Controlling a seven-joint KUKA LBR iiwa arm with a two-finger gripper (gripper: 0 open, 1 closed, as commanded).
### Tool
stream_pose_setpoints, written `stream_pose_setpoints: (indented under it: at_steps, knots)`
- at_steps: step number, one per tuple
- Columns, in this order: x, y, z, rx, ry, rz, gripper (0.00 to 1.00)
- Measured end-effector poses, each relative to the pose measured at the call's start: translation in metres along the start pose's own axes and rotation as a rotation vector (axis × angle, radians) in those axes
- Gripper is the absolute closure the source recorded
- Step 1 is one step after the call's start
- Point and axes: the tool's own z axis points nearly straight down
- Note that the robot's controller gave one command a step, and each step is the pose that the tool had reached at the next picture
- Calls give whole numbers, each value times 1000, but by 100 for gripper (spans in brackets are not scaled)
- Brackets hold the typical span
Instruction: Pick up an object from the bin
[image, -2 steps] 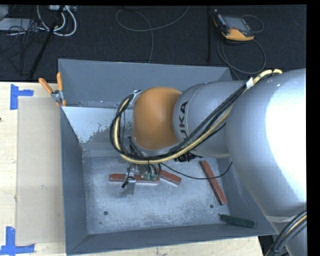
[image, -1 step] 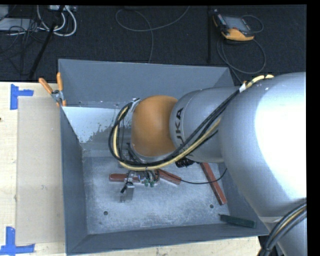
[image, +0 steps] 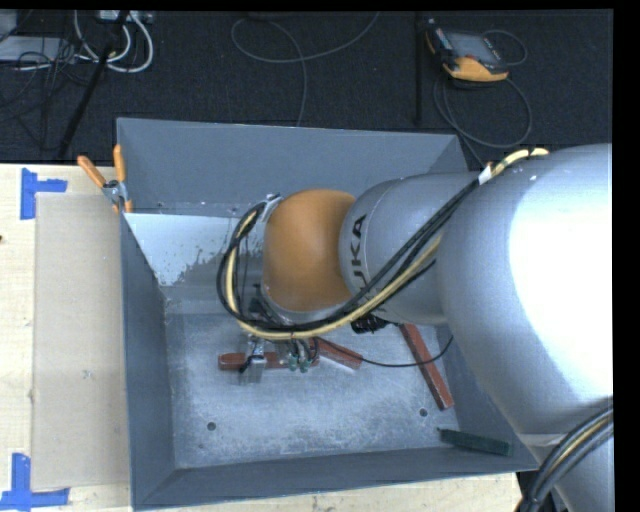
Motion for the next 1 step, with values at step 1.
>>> stream_pose_setpoints:
  at_steps: [1]
  knots:
    - [8,17,-142,-1,-11,-216,100]
